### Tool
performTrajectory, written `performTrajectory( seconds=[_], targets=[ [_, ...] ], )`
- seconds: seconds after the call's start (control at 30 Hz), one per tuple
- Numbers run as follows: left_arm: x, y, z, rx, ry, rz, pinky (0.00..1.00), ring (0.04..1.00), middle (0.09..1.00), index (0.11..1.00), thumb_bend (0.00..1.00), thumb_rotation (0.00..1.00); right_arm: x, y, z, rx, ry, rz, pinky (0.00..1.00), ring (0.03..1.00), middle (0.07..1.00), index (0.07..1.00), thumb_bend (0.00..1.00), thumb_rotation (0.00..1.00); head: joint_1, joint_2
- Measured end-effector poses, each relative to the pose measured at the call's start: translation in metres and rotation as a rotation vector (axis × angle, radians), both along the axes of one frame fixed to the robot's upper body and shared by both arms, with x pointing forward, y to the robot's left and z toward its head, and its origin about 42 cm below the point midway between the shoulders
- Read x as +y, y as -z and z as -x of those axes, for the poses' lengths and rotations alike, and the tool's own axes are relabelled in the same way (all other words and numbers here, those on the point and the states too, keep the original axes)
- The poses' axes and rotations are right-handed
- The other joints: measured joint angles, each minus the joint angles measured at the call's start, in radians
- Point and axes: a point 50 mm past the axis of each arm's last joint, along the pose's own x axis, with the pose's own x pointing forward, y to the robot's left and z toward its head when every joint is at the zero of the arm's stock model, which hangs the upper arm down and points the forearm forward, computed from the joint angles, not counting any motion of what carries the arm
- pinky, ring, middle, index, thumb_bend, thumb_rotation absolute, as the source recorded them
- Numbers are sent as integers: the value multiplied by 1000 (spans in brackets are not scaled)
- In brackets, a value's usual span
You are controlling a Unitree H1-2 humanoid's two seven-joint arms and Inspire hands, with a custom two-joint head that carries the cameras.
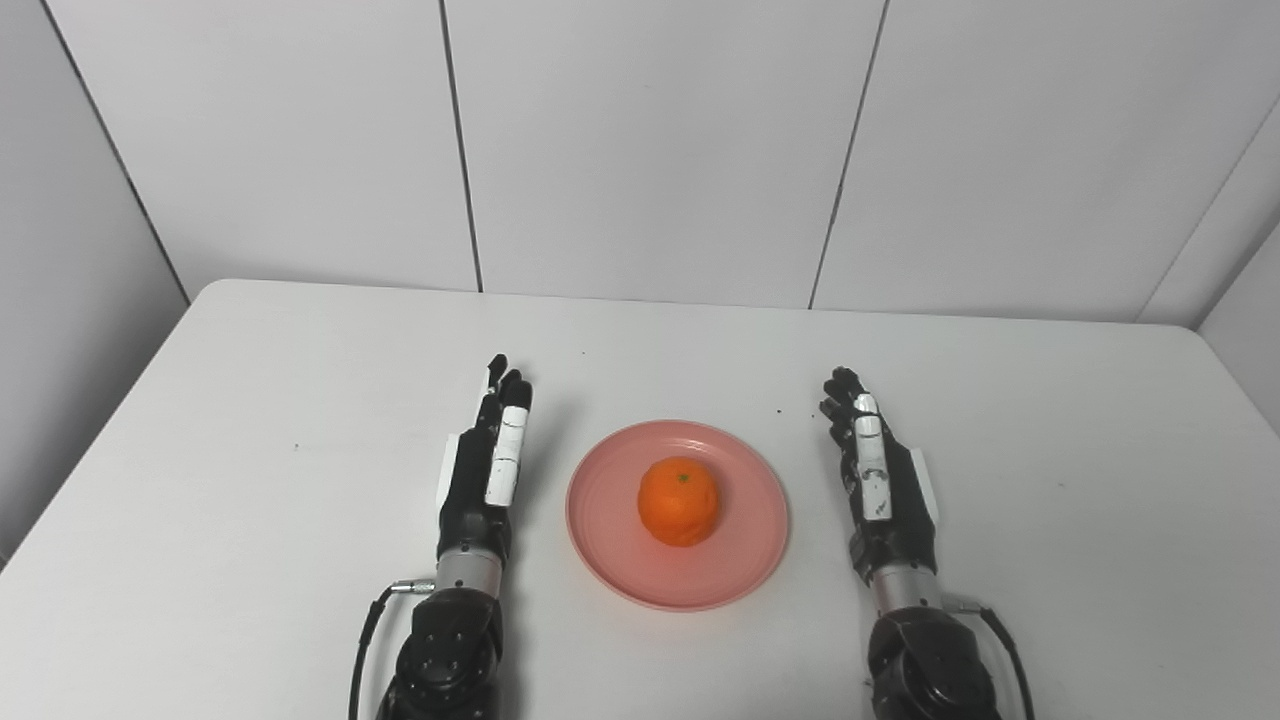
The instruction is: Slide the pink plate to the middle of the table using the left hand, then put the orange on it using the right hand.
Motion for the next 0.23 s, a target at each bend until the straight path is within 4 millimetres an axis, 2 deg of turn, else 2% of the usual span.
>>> performTrajectory(
  seconds=[0.23],
  targets=[
    [0, 0, 0, 0, 2, -2, 1000, 995, 971, 997, 806, 985, 0, -1, 0, -2, 2, -2, 1000, 931, 921, 899, 809, 981, -2, 3]
  ],
)
